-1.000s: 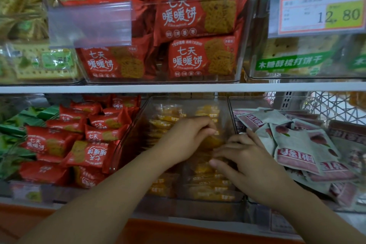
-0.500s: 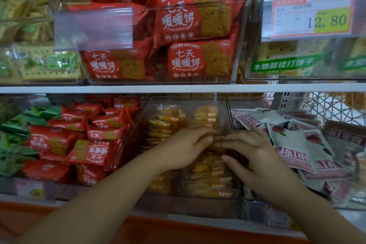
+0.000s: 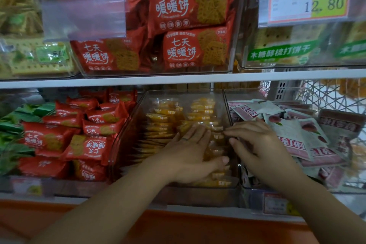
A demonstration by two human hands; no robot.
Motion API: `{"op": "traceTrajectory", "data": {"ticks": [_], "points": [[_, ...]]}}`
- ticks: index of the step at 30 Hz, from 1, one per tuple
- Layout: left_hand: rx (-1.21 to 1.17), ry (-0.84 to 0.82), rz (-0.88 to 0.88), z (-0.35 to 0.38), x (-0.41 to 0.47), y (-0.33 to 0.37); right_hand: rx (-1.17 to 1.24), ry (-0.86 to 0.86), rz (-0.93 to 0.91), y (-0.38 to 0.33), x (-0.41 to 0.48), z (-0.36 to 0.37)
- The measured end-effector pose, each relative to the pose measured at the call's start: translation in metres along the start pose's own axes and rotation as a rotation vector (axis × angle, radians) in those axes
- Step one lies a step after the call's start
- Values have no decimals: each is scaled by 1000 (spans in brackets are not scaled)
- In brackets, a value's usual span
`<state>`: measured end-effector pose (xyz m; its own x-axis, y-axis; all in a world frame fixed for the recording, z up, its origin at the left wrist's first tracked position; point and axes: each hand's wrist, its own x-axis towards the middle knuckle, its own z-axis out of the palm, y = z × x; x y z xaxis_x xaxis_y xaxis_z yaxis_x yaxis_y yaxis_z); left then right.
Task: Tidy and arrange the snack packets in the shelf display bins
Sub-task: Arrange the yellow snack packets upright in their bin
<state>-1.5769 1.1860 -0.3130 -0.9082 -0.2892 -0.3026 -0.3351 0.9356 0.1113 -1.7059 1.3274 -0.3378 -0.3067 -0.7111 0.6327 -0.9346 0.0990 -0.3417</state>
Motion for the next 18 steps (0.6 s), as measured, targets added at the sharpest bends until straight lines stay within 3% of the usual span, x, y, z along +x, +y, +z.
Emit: {"op": "traceTrajectory", "data": {"ticks": [15, 18], "points": [[-152, 26, 4, -2, 5, 2, 74, 35, 96, 0, 3, 0], [-443, 242, -43, -8, 5, -14, 81, 9, 136, 1, 5, 2]]}}
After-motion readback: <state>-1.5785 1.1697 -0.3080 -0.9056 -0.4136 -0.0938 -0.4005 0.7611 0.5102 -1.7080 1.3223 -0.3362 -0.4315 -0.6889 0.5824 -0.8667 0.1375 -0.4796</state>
